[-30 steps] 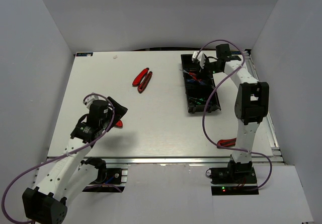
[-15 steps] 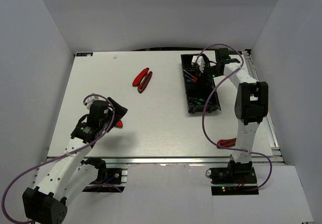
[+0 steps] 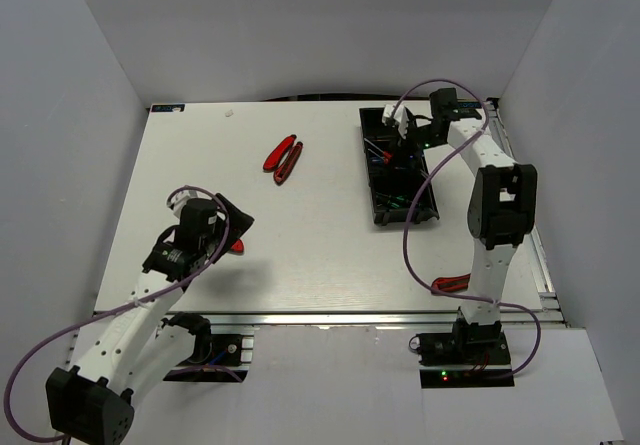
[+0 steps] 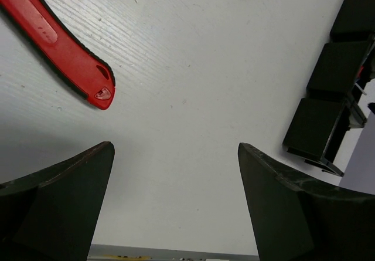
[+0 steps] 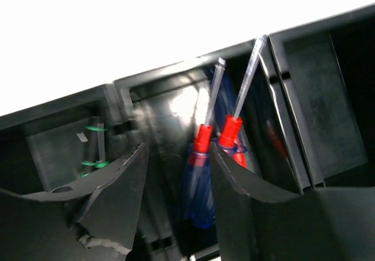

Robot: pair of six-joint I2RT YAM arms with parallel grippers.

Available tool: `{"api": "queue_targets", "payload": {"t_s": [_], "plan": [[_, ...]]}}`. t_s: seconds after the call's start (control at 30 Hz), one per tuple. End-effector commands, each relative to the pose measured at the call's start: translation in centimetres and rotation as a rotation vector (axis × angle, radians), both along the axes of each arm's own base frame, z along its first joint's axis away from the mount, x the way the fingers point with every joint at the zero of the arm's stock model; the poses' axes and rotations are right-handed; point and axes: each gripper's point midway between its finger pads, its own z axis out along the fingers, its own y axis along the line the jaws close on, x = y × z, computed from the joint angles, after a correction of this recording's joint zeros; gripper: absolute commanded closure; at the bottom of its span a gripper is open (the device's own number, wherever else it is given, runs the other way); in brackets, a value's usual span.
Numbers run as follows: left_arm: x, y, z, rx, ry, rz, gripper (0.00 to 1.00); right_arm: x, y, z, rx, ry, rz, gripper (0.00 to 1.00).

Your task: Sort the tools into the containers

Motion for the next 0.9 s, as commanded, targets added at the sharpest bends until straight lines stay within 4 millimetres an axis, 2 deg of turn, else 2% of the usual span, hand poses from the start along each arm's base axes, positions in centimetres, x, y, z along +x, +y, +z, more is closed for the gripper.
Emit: {"api": "queue_targets", "payload": {"t_s": [0.0,0.07,0.1,0.13,0.17,0.2,0.23,0.27,0.3,0.37,0.4,0.43,0.47,0.5,0.6,0.63,0.7,0.73,0.8,0.83,0.87], "plan": [[0.4,0.1,0.6,0.029,-0.003,-0.012,0.02,-4.0,2.3,5.8,0.055,-0.053,0.151,0.46],[0.6,0.0,0.9,0.036,-0.007,-0.019,0.02,-6.5,3.2,5.5,0.048,-0.034,0.233,0.42],[0.7,0.0,0.9,0.043,-0.007,-0.022,0.02,-8.6,3.7,5.8,0.040,-0.010,0.278,0.40],[0.8,0.0,1.0,0.046,-0.007,-0.024,0.02,-9.6,3.9,5.7,0.029,-0.036,0.334,0.36],[0.9,0.0,1.2,0.049,-0.012,-0.028,0.02,-11.2,3.6,4.6,0.011,-0.009,0.367,0.34],[1.0,0.0,1.2,0.053,-0.014,-0.030,0.02,-13.1,3.6,4.8,-0.012,-0.010,0.411,0.32],[1.0,0.0,1.3,0.053,-0.016,-0.031,0.02,-13.9,2.9,4.0,-0.071,-0.054,0.469,0.30],[1.0,0.0,1.3,0.056,-0.019,-0.034,0.02,-15.9,2.1,3.0,-0.105,-0.042,0.495,0.29],[1.0,0.0,1.4,0.057,-0.024,-0.036,0.02,-16.9,1.7,2.3,-0.140,-0.045,0.519,0.28],[1.0,0.0,1.4,0.062,-0.030,-0.043,0.02,-18.4,0.1,1.9,-0.225,-0.083,0.554,0.27],[1.0,0.0,1.4,0.061,-0.034,-0.045,0.02,-20.0,-0.7,0.7,-0.250,-0.045,0.569,0.27],[0.9,0.1,1.5,0.062,-0.039,-0.045,0.02,-20.7,-1.6,0.3,-0.292,-0.033,0.572,0.27],[0.9,0.1,1.4,0.065,-0.043,-0.049,0.02,-21.4,-2.2,0.7,-0.312,-0.048,0.569,0.27],[0.8,0.1,1.3,0.066,-0.044,-0.052,0.02,-22.7,-2.9,-0.3,-0.332,-0.013,0.570,0.27],[0.6,0.1,1.2,0.065,-0.057,-0.058,0.02,-24.1,-4.8,-0.7,-0.415,-0.017,0.515,0.27],[0.5,0.1,1.2,0.064,-0.060,-0.060,0.02,-25.3,-6.0,-2.0,-0.461,0.020,0.499,0.27],[0.4,0.1,1.1,0.064,-0.067,-0.067,0.02,-26.2,-7.2,-2.4,-0.508,0.009,0.452,0.27],[0.3,0.1,1.1,0.065,-0.070,-0.071,0.02,-27.5,-8.5,-3.8,-0.563,0.048,0.448,0.27],[0.1,0.2,1.1,0.064,-0.077,-0.073,0.02,-28.6,-9.7,-4.3,-0.604,0.035,0.424,0.26],[0.1,0.2,1.0,0.069,-0.080,-0.081,0.02,-30.0,-10.7,-5.6,-0.638,0.072,0.421,0.24],[0.1,0.1,1.2,0.069,-0.085,-0.086,0.02,-30.2,-11.0,-5.6,-0.648,0.052,0.401,0.24]]}}
